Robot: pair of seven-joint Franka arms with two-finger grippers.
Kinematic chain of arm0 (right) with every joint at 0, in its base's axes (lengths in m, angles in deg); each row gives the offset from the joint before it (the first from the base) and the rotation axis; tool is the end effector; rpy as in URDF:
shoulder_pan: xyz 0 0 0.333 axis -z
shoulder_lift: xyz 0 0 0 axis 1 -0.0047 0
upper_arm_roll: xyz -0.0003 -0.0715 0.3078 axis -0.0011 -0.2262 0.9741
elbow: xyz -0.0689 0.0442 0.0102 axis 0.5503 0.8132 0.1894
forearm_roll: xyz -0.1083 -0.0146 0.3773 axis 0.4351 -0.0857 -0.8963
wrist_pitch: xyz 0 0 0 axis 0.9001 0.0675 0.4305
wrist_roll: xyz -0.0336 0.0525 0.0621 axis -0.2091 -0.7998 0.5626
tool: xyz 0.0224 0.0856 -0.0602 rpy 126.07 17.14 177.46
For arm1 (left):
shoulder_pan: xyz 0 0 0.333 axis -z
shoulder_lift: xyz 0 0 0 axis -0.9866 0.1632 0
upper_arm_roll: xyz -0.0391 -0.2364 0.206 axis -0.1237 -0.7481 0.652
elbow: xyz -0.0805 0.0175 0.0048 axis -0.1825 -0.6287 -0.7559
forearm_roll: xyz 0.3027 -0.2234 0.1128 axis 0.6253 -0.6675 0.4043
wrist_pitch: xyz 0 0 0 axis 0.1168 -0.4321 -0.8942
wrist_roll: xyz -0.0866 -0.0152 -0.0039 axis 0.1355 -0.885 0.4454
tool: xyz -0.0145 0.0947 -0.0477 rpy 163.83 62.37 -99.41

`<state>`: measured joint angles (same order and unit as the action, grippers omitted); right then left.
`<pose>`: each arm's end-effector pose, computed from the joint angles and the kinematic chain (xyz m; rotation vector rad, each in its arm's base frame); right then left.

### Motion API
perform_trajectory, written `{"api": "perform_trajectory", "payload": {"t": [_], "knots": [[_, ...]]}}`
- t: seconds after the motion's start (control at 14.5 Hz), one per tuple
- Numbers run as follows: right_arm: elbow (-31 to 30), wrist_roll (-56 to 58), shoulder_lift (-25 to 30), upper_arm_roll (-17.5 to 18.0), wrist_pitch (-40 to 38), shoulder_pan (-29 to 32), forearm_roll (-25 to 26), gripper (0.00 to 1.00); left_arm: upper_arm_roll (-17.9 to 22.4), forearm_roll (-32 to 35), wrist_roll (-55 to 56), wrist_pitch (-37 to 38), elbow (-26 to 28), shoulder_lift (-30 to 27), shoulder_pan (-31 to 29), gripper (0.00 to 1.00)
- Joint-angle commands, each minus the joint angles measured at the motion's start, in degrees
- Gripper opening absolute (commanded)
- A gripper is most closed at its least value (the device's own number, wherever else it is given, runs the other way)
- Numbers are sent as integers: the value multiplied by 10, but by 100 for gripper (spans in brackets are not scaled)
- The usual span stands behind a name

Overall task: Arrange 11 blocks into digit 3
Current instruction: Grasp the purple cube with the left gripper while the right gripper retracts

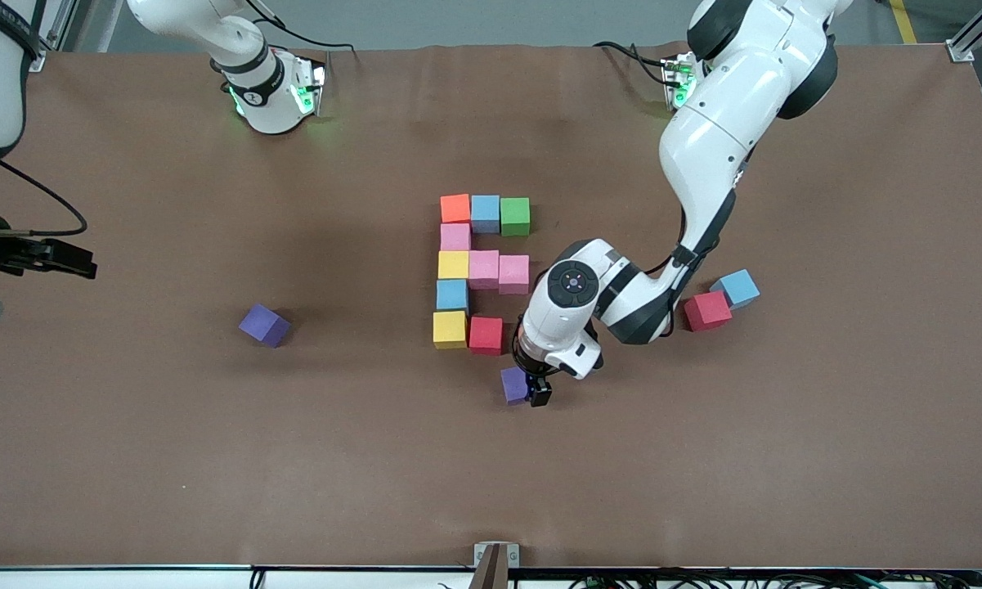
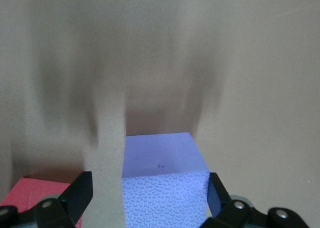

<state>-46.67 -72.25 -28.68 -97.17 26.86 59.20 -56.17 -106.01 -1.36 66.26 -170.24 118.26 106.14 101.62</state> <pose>0.6104 -0.0371 0.5876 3.0690 -0.0445 -0.1489 0.6308 -0.4481 0.2032 1.8533 2.2221 -0.0328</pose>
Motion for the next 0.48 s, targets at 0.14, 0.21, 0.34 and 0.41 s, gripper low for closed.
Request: {"api": "perform_trajectory", "payload": {"t": [0.14,0.21,0.34,0.41], "knots": [[34,-5,1,7,-29,-3,0,100,9,-12,-1,-7,-20,10,9,48],[34,-4,1,8,-32,-6,2,100,9,-13,-1,-7,-19,9,9,31],[34,-5,5,8,-39,-8,-3,100,7,-14,-2,3,-16,0,8,20],[34,-5,3,8,-42,-7,-2,100,6,-13,-3,8,-13,-7,5,20]]}}
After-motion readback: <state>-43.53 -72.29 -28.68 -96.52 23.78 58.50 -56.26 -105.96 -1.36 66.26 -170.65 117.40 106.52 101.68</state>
